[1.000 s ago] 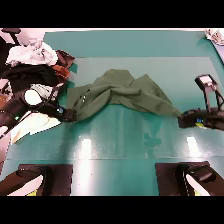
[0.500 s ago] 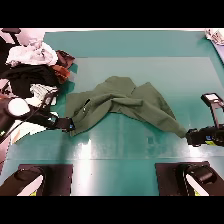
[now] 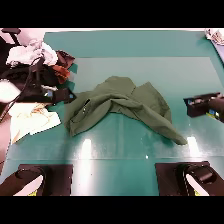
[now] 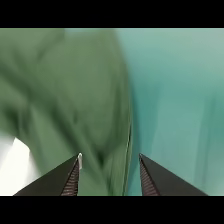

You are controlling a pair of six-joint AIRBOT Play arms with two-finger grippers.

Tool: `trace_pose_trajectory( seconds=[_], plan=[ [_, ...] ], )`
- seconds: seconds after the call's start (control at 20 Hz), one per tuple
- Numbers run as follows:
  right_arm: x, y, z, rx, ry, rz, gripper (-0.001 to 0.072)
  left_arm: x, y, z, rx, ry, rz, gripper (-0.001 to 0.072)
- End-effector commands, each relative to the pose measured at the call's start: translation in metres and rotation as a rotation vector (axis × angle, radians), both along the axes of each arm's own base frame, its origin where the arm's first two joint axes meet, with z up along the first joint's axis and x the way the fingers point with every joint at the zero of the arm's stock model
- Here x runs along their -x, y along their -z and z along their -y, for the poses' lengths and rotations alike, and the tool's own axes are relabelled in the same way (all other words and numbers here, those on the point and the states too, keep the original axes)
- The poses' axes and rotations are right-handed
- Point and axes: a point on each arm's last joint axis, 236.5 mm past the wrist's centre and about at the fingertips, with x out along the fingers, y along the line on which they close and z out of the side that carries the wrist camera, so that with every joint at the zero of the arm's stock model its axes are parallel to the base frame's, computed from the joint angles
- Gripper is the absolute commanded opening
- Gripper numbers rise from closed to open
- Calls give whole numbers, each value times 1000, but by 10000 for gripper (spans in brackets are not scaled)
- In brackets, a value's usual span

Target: Fold the shirts.

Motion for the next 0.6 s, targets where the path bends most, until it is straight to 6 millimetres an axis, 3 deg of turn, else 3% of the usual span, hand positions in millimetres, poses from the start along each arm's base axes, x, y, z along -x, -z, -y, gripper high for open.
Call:
trace_pose_trajectory(
  seconds=[0.0, 0.1, 0.25, 0.4, 0.55],
  plan=[
    [-35, 1, 9, -28, 77, 28, 434, -49, 29, 21, 45, 59, -74, 679],
    [-39, 14, 22, -44, 140, -51, 434, -72, 40, 28, 129, 95, -120, 679],
    [-50, 13, 20, -144, 144, -48, 434, -88, 63, 27, 245, 101, -216, 679],
    [-52, 22, 15, -243, 146, -56, 434, -100, 97, 25, 241, 107, -265, 679],
    [-47, 37, 14, -269, 152, -104, 444, -114, 117, 24, 225, 126, -263, 679]
  ],
)
